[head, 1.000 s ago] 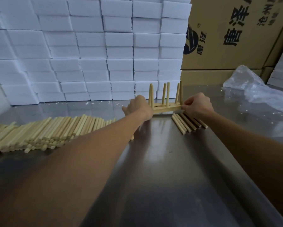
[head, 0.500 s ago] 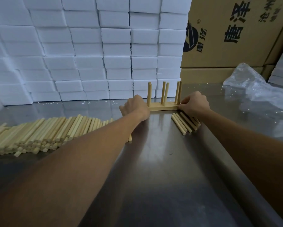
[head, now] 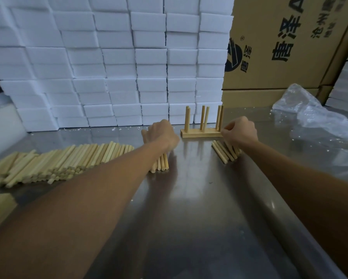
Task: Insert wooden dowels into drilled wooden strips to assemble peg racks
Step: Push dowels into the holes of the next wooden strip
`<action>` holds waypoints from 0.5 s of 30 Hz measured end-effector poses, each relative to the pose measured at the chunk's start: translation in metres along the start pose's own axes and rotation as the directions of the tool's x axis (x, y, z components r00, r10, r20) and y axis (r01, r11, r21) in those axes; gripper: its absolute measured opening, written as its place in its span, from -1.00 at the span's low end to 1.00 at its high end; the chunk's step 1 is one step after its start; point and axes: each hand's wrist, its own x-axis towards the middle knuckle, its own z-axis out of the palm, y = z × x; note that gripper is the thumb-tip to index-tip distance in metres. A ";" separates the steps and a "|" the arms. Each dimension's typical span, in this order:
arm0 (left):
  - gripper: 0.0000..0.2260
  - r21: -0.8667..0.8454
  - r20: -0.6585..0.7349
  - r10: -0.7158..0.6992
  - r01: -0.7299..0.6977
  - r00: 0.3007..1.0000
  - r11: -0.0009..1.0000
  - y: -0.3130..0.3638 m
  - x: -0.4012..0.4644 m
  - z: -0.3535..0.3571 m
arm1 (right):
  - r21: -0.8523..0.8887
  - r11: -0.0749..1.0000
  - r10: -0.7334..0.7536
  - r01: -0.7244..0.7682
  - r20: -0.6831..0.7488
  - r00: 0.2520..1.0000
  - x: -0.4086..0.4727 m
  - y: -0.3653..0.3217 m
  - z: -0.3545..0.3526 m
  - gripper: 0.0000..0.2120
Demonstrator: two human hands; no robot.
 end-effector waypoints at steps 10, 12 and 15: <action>-0.87 0.094 -0.085 0.095 -0.087 0.992 0.992 -0.043 -0.073 -0.046 | 0.040 0.995 -0.094 0.091 0.065 0.993 -0.069 -0.043 -0.012 -0.89; -0.88 0.099 -0.107 0.099 -0.089 0.989 0.991 -0.052 -0.088 -0.055 | 0.040 0.992 -0.120 0.117 0.069 0.990 -0.083 -0.051 -0.016 -0.87; -0.88 0.107 -0.115 0.109 -0.097 0.987 0.990 -0.067 -0.108 -0.070 | 0.052 0.988 -0.150 0.145 0.088 0.985 -0.101 -0.064 -0.024 -0.86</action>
